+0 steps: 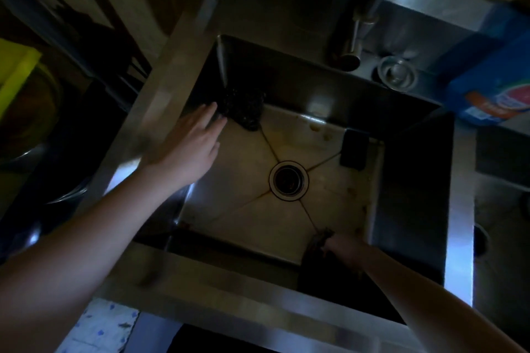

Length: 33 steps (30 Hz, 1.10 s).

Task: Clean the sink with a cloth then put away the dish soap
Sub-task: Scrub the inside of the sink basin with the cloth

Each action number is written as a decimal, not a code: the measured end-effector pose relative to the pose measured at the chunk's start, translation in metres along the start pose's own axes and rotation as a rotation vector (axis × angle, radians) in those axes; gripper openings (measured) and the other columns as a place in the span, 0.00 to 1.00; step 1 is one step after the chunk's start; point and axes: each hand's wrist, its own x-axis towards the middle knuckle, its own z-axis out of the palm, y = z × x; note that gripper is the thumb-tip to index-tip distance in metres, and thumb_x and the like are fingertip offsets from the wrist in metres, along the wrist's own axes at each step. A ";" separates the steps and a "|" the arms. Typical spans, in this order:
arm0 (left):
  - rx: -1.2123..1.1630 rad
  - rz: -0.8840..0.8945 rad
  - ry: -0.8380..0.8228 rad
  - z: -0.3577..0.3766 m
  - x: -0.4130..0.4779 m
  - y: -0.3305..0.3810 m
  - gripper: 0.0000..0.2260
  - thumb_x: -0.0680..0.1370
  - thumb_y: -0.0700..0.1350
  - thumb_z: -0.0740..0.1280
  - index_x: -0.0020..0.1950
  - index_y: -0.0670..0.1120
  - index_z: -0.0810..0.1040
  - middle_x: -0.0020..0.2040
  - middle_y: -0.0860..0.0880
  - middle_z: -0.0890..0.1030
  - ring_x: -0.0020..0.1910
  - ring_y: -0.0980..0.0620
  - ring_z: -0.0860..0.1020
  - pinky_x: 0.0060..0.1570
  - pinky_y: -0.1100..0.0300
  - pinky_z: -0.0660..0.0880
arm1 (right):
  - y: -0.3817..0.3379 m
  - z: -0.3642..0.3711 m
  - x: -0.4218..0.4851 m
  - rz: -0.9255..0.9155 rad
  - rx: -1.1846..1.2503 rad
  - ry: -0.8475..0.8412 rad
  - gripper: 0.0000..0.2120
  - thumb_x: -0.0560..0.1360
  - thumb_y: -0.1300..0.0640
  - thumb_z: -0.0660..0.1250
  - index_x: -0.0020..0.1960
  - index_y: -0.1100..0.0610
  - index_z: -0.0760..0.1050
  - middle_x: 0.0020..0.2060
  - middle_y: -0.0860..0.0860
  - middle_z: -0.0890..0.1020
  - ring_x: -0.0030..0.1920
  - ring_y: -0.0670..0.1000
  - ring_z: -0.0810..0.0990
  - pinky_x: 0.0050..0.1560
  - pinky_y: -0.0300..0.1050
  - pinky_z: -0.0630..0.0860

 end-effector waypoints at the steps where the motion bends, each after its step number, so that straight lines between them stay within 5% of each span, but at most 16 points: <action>1: -0.011 0.019 0.000 0.001 0.004 0.007 0.21 0.75 0.39 0.66 0.68 0.39 0.70 0.71 0.36 0.65 0.69 0.36 0.65 0.65 0.43 0.65 | 0.005 0.003 -0.002 0.019 -0.007 -0.006 0.12 0.78 0.57 0.60 0.57 0.57 0.80 0.58 0.57 0.80 0.58 0.57 0.78 0.58 0.48 0.71; 13: -0.056 0.083 -0.066 0.024 0.026 0.056 0.22 0.80 0.45 0.60 0.73 0.45 0.63 0.76 0.44 0.57 0.74 0.43 0.56 0.70 0.49 0.57 | 0.040 -0.001 -0.028 0.113 -0.052 -0.102 0.15 0.76 0.61 0.60 0.60 0.61 0.77 0.63 0.61 0.76 0.63 0.59 0.75 0.61 0.51 0.72; 20: 0.031 0.092 -0.102 0.031 0.033 0.057 0.21 0.79 0.45 0.60 0.72 0.45 0.65 0.74 0.43 0.61 0.72 0.42 0.60 0.69 0.47 0.60 | 0.050 -0.017 -0.029 0.159 -0.051 -0.056 0.14 0.77 0.62 0.58 0.60 0.61 0.76 0.62 0.59 0.77 0.62 0.58 0.76 0.60 0.51 0.72; 29: 0.082 0.018 -0.101 0.024 0.039 0.036 0.21 0.76 0.43 0.64 0.70 0.43 0.68 0.70 0.41 0.68 0.67 0.40 0.68 0.61 0.44 0.68 | 0.078 -0.047 -0.007 0.382 0.084 0.217 0.14 0.79 0.59 0.57 0.64 0.57 0.70 0.66 0.57 0.72 0.69 0.58 0.67 0.67 0.49 0.68; 33: 0.087 0.010 -0.067 0.017 0.049 0.035 0.23 0.77 0.43 0.64 0.71 0.43 0.66 0.71 0.42 0.67 0.68 0.41 0.67 0.61 0.45 0.68 | 0.086 -0.058 0.004 0.463 0.291 0.466 0.16 0.80 0.62 0.54 0.68 0.59 0.68 0.63 0.59 0.75 0.63 0.59 0.73 0.62 0.49 0.71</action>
